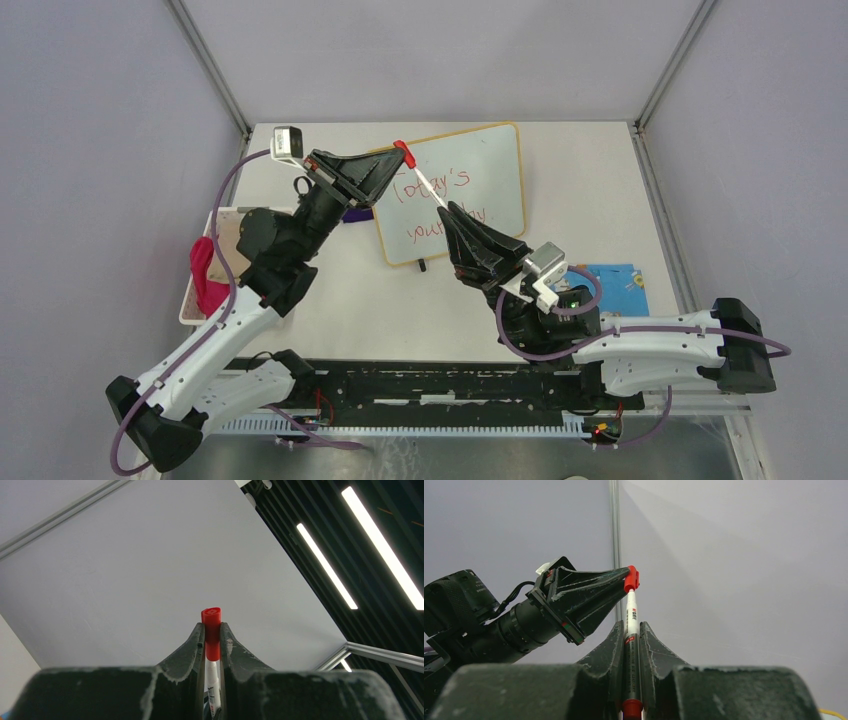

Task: Write a sentence on the whiteboard
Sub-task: Close the whiteboard marker at the center of the board.

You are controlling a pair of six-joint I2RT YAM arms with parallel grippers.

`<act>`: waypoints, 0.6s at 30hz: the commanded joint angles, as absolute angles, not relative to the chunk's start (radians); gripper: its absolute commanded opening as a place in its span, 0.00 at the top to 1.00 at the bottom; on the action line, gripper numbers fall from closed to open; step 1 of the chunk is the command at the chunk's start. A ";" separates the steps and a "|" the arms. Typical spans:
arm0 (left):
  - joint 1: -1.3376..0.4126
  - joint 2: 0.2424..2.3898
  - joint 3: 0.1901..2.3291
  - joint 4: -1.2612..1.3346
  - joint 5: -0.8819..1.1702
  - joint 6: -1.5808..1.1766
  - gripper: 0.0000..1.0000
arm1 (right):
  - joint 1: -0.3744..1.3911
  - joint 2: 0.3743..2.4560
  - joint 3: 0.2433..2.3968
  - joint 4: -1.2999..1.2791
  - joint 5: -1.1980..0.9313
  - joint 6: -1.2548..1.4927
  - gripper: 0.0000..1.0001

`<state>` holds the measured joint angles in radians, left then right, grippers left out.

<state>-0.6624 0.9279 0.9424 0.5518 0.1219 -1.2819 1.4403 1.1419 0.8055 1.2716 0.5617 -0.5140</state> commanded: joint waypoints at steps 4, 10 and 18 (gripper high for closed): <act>-0.684 0.916 0.937 0.564 0.127 -1.237 0.98 | 1.446 1.141 0.827 1.324 0.571 -0.522 1.00; -0.693 0.908 0.950 0.515 0.094 -1.198 0.98 | 1.446 1.135 0.827 1.315 0.565 -0.512 1.00; -0.702 0.899 0.960 0.457 0.055 -1.162 0.98 | 1.446 1.137 0.828 1.307 0.562 -0.509 1.00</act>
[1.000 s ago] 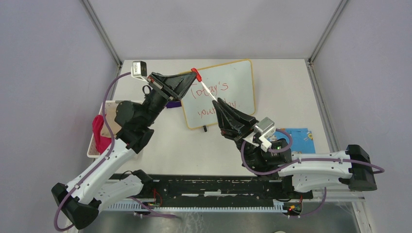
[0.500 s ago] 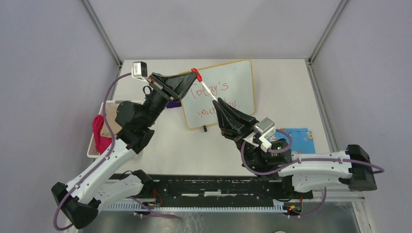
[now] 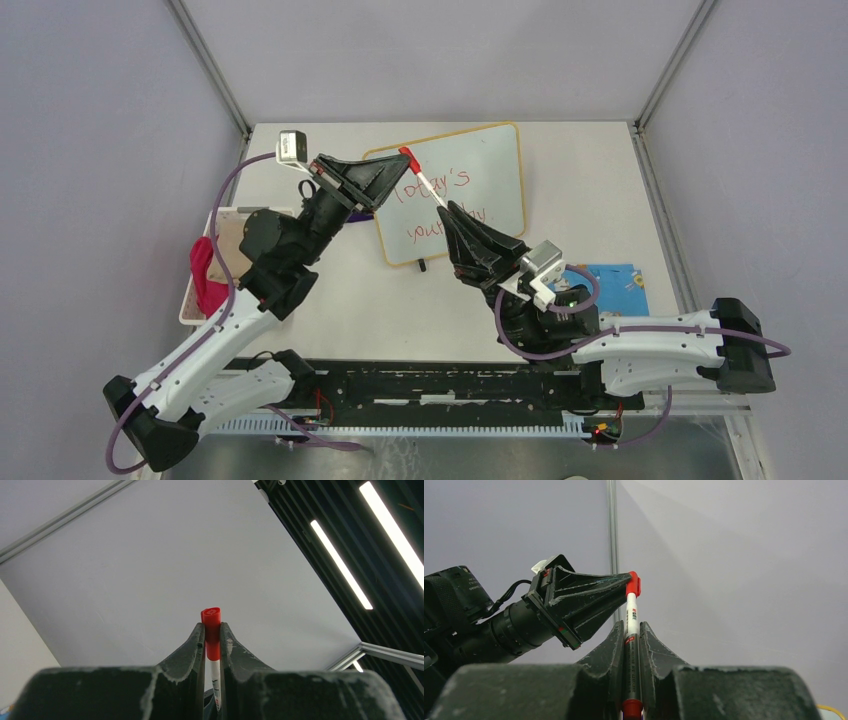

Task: Write a sentence on the whiteboard
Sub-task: Close the whiteboard marker at the center of the board.

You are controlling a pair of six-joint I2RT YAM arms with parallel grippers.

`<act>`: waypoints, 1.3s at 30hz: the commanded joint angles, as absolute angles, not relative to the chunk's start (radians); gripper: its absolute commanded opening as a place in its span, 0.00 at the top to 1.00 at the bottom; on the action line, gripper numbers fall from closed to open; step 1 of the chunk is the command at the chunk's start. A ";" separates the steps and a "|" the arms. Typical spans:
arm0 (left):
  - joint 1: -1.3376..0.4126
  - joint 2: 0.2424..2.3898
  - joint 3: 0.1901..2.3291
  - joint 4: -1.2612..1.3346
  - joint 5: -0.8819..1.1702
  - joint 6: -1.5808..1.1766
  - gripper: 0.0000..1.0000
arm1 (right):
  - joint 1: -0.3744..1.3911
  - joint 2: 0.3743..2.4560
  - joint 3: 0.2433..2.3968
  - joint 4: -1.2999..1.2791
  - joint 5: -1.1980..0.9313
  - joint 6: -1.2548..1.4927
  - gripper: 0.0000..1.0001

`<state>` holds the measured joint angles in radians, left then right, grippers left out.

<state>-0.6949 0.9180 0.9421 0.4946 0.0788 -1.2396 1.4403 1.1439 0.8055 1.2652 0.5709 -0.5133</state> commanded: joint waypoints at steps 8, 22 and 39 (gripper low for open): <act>-0.713 0.908 0.971 0.457 0.073 -1.163 0.98 | 1.447 1.147 0.835 1.310 0.567 -0.516 1.00; -0.749 0.920 0.962 0.491 0.095 -1.176 0.98 | 1.447 1.169 0.838 1.359 0.596 -0.547 1.00; -0.828 0.958 0.949 0.546 0.107 -1.179 0.98 | 1.446 1.194 0.839 1.427 0.620 -0.578 1.00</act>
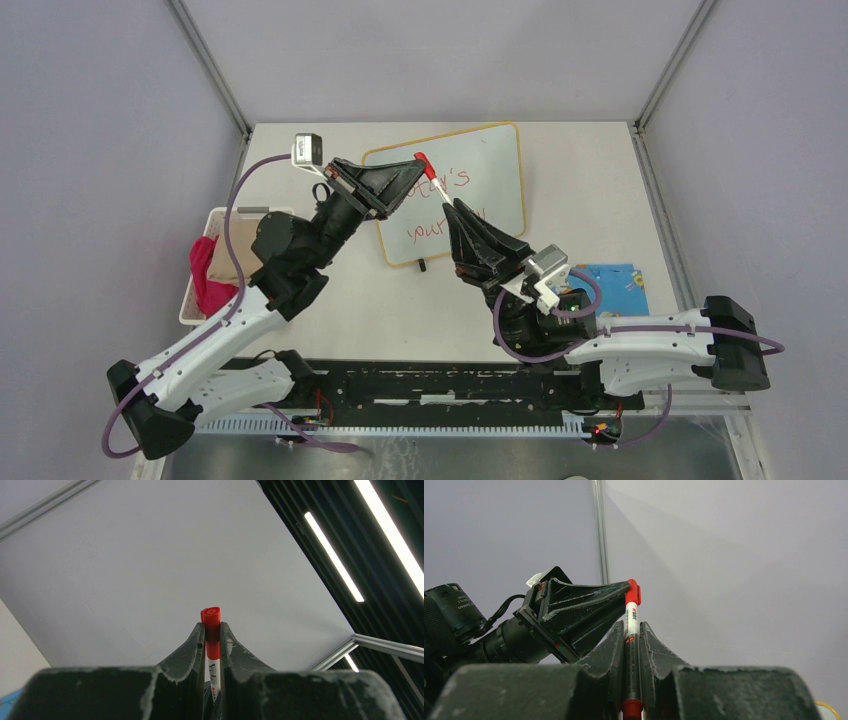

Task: Write a sentence on the whiteboard
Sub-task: Close the whiteboard marker at the center of the board.

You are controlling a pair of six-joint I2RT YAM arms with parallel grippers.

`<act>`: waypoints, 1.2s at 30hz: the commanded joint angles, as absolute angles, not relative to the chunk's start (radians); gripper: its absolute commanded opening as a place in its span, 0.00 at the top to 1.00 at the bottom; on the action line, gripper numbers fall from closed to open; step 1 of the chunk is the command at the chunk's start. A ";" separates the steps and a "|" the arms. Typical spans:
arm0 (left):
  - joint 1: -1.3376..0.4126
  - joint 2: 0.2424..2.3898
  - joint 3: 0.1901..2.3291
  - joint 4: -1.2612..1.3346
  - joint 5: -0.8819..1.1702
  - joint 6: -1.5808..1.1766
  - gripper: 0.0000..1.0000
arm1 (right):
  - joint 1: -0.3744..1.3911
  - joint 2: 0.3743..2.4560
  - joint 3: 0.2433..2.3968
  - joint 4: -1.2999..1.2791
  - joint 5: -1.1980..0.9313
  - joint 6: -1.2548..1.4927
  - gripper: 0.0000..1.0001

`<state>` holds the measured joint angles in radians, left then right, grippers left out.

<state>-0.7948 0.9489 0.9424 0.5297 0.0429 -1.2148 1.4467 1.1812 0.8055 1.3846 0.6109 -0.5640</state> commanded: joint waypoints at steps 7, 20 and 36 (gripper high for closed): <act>-0.831 0.946 0.954 0.532 0.091 -1.151 0.86 | 1.446 1.183 0.833 1.428 0.616 -0.578 1.00; -0.831 0.924 0.974 0.484 0.060 -1.114 0.63 | 1.447 1.170 0.830 1.407 0.606 -0.567 1.00; -0.830 0.892 1.097 0.325 -0.023 -0.935 0.00 | 1.447 1.124 0.806 1.343 0.575 -0.510 1.00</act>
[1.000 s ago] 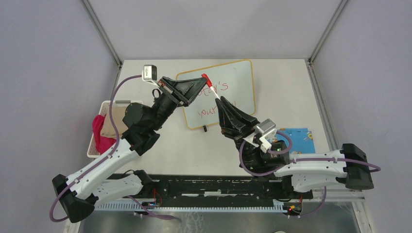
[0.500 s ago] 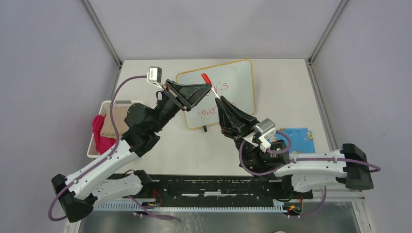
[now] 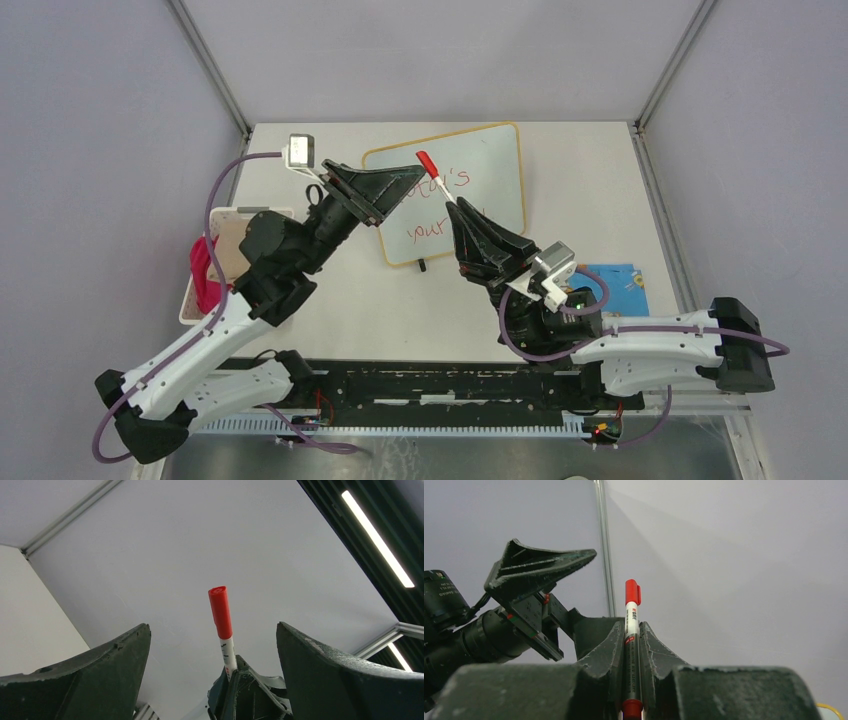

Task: Write a sentence on the whiteboard
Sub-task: Close the whiteboard marker at the center of the board.

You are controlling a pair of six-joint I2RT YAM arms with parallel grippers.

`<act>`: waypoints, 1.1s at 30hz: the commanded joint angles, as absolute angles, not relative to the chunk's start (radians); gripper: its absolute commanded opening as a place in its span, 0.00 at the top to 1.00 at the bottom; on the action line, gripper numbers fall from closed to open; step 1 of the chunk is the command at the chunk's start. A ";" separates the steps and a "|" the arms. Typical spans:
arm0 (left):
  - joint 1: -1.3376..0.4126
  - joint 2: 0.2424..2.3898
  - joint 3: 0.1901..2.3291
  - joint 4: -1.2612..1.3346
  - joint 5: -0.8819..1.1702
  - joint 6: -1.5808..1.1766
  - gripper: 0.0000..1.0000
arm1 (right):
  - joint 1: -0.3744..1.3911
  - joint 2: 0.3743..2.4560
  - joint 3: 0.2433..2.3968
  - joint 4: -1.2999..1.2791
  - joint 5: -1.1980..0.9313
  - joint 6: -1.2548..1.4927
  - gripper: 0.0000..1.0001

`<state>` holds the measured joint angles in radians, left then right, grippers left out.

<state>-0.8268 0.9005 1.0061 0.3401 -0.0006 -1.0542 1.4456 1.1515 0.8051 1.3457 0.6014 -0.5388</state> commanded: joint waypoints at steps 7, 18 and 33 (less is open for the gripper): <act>-0.830 0.951 1.190 0.263 -0.005 -0.913 0.03 | 1.447 1.110 0.798 1.333 0.551 -0.484 1.00; -0.830 0.989 1.171 0.313 0.090 -0.959 0.29 | 1.446 1.095 0.788 1.332 0.565 -0.485 1.00; -0.830 0.992 1.126 0.365 0.117 -1.011 0.54 | 1.446 1.098 0.782 1.350 0.578 -0.489 1.00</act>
<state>-0.8272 1.0008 1.1252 0.2958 0.0906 -0.9752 1.4456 1.1133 0.7811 1.3159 0.5766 -0.4942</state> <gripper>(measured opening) 0.476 0.170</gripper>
